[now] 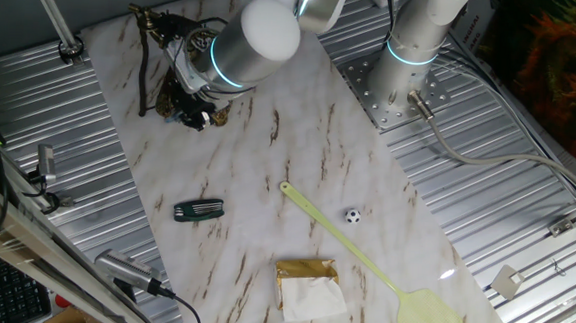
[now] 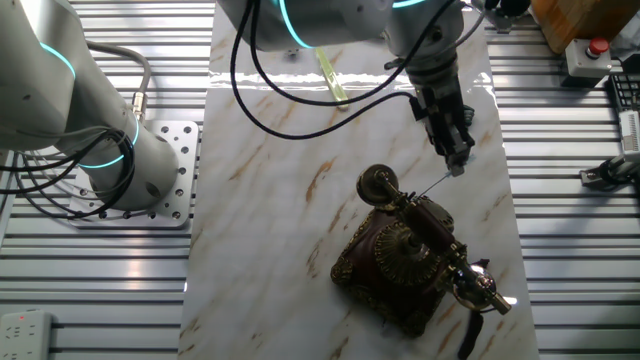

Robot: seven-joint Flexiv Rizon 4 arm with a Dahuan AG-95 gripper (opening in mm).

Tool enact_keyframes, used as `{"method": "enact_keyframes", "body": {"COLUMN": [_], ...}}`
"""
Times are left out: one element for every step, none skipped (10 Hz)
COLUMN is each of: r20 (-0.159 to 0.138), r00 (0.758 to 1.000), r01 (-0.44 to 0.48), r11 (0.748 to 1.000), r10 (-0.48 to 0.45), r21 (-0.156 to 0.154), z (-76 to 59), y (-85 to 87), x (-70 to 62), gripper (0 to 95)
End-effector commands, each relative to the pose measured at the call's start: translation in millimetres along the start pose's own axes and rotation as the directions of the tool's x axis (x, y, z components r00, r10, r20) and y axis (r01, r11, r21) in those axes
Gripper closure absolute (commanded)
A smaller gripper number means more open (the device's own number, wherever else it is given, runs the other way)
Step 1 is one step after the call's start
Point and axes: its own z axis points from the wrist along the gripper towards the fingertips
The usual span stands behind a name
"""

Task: Dial a number on an old rotary phone

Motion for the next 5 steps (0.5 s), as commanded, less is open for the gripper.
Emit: {"method": "enact_keyframes", "body": {"r20": [0.006,0.01,0.002,0.003,0.004], "r00": [1.0,1.0,1.0,1.0,1.0], "r01": [-0.002,-0.003,-0.012,-0.016,-0.015], "r11": [1.0,1.0,1.0,1.0,1.0], "r10": [0.002,0.003,0.012,0.016,0.015], "r21": [0.008,0.005,0.008,0.007,0.014], "z": [4.6,4.6,4.1,4.9,6.5], "y": [0.9,1.6,3.0,3.5,3.8], "x": [-0.3,-1.9,-4.4,-4.3,-4.0], "gripper": [95.0,95.0,95.0,95.0,95.0]}}
